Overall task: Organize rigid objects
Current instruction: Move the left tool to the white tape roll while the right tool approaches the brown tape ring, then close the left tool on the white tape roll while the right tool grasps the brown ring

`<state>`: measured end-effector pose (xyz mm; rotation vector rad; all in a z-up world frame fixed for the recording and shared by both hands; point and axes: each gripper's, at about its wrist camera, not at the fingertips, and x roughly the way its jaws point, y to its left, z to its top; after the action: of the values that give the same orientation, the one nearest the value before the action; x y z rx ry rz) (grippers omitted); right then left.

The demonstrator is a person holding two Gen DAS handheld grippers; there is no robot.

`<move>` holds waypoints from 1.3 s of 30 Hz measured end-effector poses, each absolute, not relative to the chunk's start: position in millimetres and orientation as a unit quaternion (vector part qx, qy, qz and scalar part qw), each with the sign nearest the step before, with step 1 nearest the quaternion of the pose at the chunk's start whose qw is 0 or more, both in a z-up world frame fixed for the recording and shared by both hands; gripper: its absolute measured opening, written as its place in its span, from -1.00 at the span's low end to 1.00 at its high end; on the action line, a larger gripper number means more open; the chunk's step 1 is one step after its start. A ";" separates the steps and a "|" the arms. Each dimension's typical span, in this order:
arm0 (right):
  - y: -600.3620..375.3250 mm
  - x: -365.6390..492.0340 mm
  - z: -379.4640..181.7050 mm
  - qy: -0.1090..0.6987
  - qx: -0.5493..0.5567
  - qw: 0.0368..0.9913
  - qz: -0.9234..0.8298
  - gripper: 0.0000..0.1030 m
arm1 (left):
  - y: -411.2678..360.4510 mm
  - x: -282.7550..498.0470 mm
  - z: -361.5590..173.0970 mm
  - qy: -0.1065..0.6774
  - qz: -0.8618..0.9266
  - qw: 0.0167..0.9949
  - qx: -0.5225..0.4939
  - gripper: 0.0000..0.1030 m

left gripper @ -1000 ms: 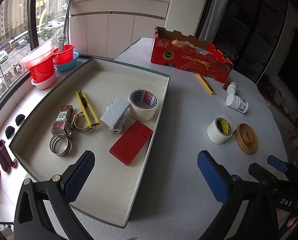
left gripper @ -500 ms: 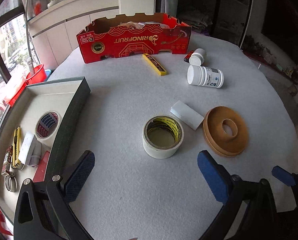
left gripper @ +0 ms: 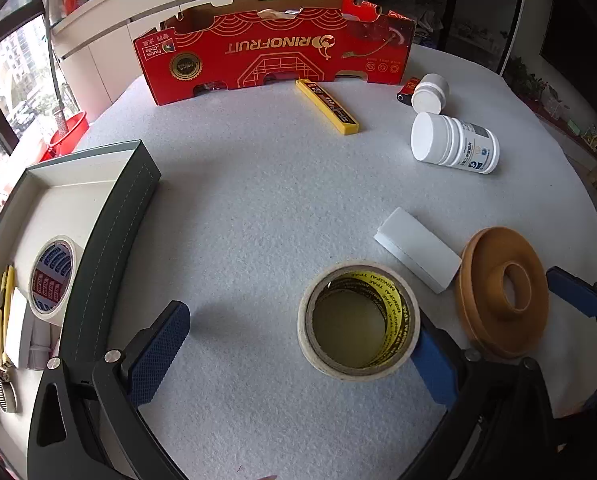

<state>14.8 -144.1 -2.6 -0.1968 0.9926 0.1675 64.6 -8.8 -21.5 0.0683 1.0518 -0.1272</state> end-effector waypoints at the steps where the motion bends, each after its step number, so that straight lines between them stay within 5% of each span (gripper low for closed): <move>1: -145.0 19.5 -3.2 0.473 -0.089 0.872 0.087 0.91 | -8.3 66.6 -21.6 0.501 -0.061 0.863 0.027 0.99; 13: -144.5 35.5 -7.1 0.469 -0.070 0.873 0.113 0.91 | -10.1 69.7 -23.4 0.474 -0.043 0.879 0.017 1.00; 19: -144.7 27.3 -3.8 0.470 -0.067 0.874 0.109 0.71 | -11.7 70.7 -22.0 0.491 -0.044 0.870 0.019 0.98; 24: -156.8 10.4 -1.4 0.479 -0.061 0.871 0.089 0.70 | -14.3 59.5 -17.2 0.489 -0.060 0.870 0.027 0.64; 28: -175.8 -13.0 0.9 0.489 -0.045 0.869 0.066 0.70 | -23.6 44.6 -11.9 0.484 -0.085 0.870 0.041 0.01; 39: -211.5 -75.4 15.8 0.481 0.030 0.876 0.024 0.70 | -22.3 -9.1 -5.5 0.502 -0.117 0.857 0.014 0.01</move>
<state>-75.4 -211.5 15.8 0.0634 1.0031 0.0494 -9.1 -22.3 -5.5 0.0302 1.0537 -0.2449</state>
